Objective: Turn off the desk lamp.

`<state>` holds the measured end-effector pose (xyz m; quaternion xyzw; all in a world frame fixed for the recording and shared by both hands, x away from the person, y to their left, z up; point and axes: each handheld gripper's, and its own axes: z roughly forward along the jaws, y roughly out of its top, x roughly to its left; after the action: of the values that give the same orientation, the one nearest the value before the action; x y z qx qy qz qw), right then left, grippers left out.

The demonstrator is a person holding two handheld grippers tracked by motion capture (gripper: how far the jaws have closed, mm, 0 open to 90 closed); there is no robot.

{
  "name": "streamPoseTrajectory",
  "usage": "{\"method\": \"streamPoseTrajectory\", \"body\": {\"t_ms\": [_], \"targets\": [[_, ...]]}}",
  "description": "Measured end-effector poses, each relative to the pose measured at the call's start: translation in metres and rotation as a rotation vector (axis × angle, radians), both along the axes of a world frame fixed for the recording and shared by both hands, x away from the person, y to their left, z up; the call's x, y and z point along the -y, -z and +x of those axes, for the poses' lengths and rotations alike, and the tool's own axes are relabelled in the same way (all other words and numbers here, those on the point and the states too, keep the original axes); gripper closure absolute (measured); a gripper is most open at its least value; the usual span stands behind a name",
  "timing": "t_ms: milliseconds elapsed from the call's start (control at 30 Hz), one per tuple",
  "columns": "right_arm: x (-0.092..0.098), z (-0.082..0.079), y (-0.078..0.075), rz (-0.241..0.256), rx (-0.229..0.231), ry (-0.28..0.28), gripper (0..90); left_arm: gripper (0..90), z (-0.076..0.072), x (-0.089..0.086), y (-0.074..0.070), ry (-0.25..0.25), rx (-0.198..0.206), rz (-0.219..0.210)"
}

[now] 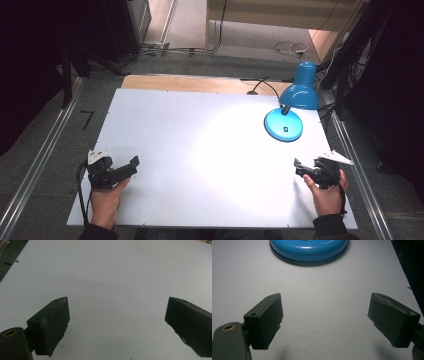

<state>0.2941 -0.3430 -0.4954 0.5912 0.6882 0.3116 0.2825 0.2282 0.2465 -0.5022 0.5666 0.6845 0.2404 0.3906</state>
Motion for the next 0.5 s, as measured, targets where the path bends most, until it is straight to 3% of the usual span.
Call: {"method": "streamPoseTrajectory", "body": {"t_ms": [200,500], "targets": [[-0.009,0.003,-0.004,0.021,-0.004,-0.03,11.6,6.2,0.0,0.001,-0.002,-0.009,0.012,0.052],[-0.017,0.016,-0.005,0.055,-0.019,-0.056,12.3,6.2,0.0,0.001,-0.001,-0.014,0.007,0.048]]}}
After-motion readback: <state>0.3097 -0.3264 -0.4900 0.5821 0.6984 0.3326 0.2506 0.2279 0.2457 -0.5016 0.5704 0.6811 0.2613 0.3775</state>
